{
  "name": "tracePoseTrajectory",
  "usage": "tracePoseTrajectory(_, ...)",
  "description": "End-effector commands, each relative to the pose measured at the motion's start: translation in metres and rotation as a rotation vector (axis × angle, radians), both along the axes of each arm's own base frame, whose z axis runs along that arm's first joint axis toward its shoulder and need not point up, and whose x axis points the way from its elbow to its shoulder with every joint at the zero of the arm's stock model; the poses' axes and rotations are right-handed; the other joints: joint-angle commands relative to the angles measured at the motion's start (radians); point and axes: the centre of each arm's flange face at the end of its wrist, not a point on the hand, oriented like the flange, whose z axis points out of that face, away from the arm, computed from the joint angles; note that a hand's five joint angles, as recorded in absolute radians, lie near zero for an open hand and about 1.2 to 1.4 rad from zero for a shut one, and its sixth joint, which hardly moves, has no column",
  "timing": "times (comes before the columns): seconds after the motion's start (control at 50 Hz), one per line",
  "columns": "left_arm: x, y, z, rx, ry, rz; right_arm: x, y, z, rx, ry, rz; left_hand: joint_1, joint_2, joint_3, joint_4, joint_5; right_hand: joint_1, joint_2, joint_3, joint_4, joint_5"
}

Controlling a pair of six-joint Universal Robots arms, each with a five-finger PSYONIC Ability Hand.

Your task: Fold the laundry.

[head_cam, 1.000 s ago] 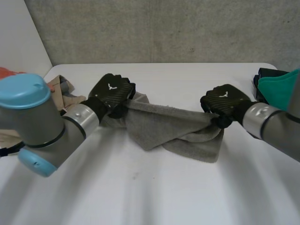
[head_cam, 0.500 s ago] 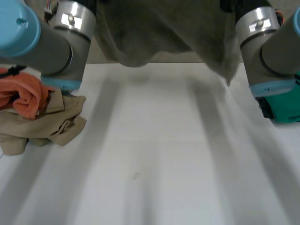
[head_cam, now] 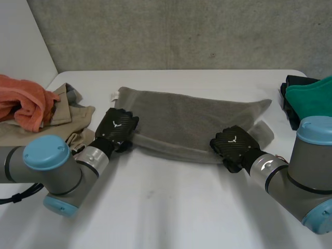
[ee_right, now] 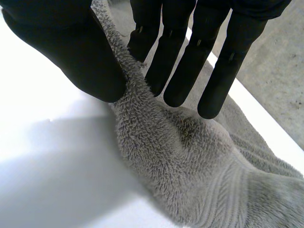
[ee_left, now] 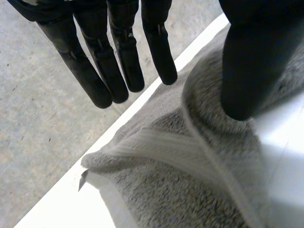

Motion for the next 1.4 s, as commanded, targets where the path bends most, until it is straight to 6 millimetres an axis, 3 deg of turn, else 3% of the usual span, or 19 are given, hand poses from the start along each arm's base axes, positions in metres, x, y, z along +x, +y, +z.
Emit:
tracePoseTrajectory(0.02, 0.008, -0.007, 0.009, 0.001, -0.017, 0.055, -0.004, -0.002, 0.009, 0.004, -0.022, -0.037, -0.076, -0.097, -0.101, -0.105, -0.104, 0.284, 0.222, 0.204, 0.198, 0.216)
tracePoseTrajectory(0.2, 0.022, -0.015, 0.014, 0.016, -0.013, 0.146, -0.010, -0.005, 0.011, 0.006, -0.022, -0.059, -0.033, -0.054, -0.057, -0.061, -0.061, 0.284, 0.222, 0.204, 0.198, 0.216)
tracePoseTrajectory(0.42, 0.019, 0.011, 0.003, 0.218, -0.088, 0.081, -0.008, -0.002, 0.013, 0.052, -0.033, -0.066, 0.202, 0.181, 0.177, 0.174, 0.174, 0.284, 0.222, 0.204, 0.198, 0.216)
tracePoseTrajectory(0.54, 0.022, 0.011, 0.011, 0.249, -0.099, 0.106, -0.011, -0.004, 0.014, 0.052, -0.029, -0.073, 0.182, 0.161, 0.157, 0.154, 0.154, 0.284, 0.222, 0.204, 0.198, 0.216)
tracePoseTrajectory(0.76, 0.019, 0.015, 0.007, 0.276, -0.108, 0.120, -0.012, -0.005, 0.013, 0.055, -0.026, -0.076, 0.123, 0.102, 0.098, 0.095, 0.095, 0.284, 0.222, 0.204, 0.198, 0.216)
tracePoseTrajectory(0.88, 0.018, 0.022, 0.010, 0.326, -0.103, 0.119, -0.014, -0.007, 0.013, 0.054, -0.026, -0.083, -0.059, -0.080, -0.084, -0.087, -0.087, 0.284, 0.222, 0.204, 0.198, 0.216)
tracePoseTrajectory(1.04, 0.008, 0.020, 0.008, 0.336, -0.081, 0.105, -0.013, -0.006, 0.013, 0.055, -0.026, -0.078, -0.044, -0.065, -0.069, -0.073, -0.073, 0.284, 0.222, 0.204, 0.198, 0.216)
tracePoseTrajectory(1.18, -0.003, 0.006, 0.000, 0.314, -0.081, 0.097, -0.014, -0.006, 0.013, 0.058, -0.028, -0.083, 0.175, 0.154, 0.151, 0.147, 0.147, 0.284, 0.222, 0.204, 0.198, 0.216)
tracePoseTrajectory(1.2, -0.005, 0.005, -0.001, 0.313, -0.083, 0.097, -0.014, -0.006, 0.014, 0.057, -0.029, -0.085, 0.246, 0.225, 0.221, 0.217, 0.217, 0.284, 0.222, 0.204, 0.198, 0.216)
tracePoseTrajectory(1.22, -0.006, 0.002, 0.000, 0.305, -0.082, 0.103, -0.015, -0.006, 0.014, 0.059, -0.032, -0.087, 0.502, 0.481, 0.477, 0.474, 0.474, 0.284, 0.222, 0.204, 0.198, 0.216)
tracePoseTrajectory(1.24, -0.006, 0.000, 0.001, 0.299, -0.082, 0.111, -0.015, -0.006, 0.015, 0.059, -0.032, -0.089, 0.624, 0.603, 0.599, 0.595, 0.595, 0.284, 0.222, 0.204, 0.198, 0.216)
tracePoseTrajectory(1.4, 0.010, -0.001, 0.033, 0.195, -0.101, 0.243, -0.014, 0.013, 0.018, 0.165, -0.005, -0.042, 0.625, 0.604, 0.600, 0.596, 0.597, 0.234, 0.172, 0.155, 0.148, 0.166)
